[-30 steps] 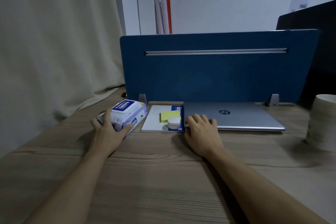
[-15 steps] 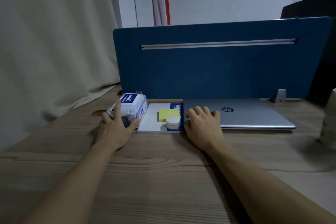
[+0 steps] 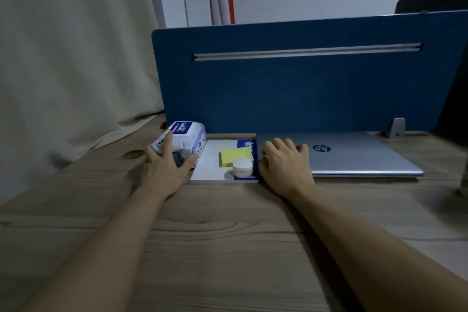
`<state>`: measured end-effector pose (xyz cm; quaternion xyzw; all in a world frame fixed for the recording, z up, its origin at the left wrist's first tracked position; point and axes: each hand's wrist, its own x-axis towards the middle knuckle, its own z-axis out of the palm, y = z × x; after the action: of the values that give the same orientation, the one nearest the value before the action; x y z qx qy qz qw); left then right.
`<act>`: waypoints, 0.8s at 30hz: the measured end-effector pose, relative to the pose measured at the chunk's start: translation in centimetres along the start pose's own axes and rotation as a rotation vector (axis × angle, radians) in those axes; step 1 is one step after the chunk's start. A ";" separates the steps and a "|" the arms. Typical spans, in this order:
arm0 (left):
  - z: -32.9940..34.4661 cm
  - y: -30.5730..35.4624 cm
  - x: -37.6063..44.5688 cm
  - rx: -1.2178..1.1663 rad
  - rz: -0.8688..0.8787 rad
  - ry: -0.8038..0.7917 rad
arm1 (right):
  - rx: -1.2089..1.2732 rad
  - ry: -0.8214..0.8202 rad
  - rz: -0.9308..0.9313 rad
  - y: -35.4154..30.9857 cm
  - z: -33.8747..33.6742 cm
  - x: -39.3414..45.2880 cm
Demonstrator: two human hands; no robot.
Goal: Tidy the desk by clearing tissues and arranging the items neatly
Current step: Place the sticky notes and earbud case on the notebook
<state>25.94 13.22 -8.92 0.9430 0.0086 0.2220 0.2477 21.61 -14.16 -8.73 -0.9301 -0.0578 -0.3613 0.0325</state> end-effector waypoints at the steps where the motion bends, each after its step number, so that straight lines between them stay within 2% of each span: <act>1: -0.1 0.2 -0.3 0.005 0.005 -0.003 | 0.003 0.000 -0.001 0.0 -0.3 -0.2; 5: -0.9 0.6 -2.4 0.067 -0.008 -0.031 | 0.014 -0.036 0.000 0.1 -2.0 -1.7; 9: -2.0 2.2 -6.3 0.041 0.093 -0.026 | 0.026 -0.059 0.030 0.6 -4.4 -4.2; 16: -3.3 8.7 -15.5 0.124 0.236 -0.186 | -0.010 -0.085 0.062 2.3 -9.8 -10.3; 18: -3.4 11.0 -18.5 0.076 0.310 -0.231 | -0.027 -0.099 0.095 3.6 -12.2 -12.7; 24: -2.7 15.7 -23.6 -0.047 0.390 -0.391 | -0.081 -0.159 0.144 7.3 -16.7 -17.4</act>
<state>1.99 -2.25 -9.19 0.9458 -0.2260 0.0794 0.2191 -1.41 -24.54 -8.31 -0.9581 0.0217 -0.2852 0.0159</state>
